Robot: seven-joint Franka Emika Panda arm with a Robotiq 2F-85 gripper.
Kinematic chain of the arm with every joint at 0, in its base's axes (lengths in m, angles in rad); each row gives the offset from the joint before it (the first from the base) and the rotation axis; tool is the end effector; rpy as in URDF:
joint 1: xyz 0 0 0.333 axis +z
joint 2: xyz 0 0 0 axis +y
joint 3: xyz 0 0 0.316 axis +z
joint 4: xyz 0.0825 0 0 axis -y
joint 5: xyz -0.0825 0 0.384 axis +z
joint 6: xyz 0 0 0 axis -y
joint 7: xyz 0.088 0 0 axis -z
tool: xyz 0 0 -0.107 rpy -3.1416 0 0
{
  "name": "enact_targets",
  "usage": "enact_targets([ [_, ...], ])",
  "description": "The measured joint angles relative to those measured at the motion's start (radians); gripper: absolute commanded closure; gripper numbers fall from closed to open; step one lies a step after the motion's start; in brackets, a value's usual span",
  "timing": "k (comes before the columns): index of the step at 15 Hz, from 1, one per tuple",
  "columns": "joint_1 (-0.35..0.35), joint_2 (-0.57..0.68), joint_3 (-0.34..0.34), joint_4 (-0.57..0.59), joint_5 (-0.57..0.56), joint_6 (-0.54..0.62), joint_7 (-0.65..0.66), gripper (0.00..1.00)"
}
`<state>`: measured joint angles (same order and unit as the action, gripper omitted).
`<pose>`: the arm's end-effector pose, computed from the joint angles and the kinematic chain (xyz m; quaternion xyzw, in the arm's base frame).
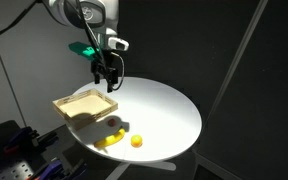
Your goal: Put the red fruit in the crate
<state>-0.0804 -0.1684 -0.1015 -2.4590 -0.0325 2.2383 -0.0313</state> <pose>0.4462 -0.0828 0.3554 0.9976 -0.0639 -0.0268 0.0012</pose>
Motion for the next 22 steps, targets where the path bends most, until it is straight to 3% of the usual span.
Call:
enact_targets([
  [11, 0.0, 0.117, -0.011, 0.0, 0.001, 0.112, -0.062, 0.0],
  [22, 0.008, 0.29, 0.018, 0.0, 0.001, 0.313, -0.068, 0.0],
])
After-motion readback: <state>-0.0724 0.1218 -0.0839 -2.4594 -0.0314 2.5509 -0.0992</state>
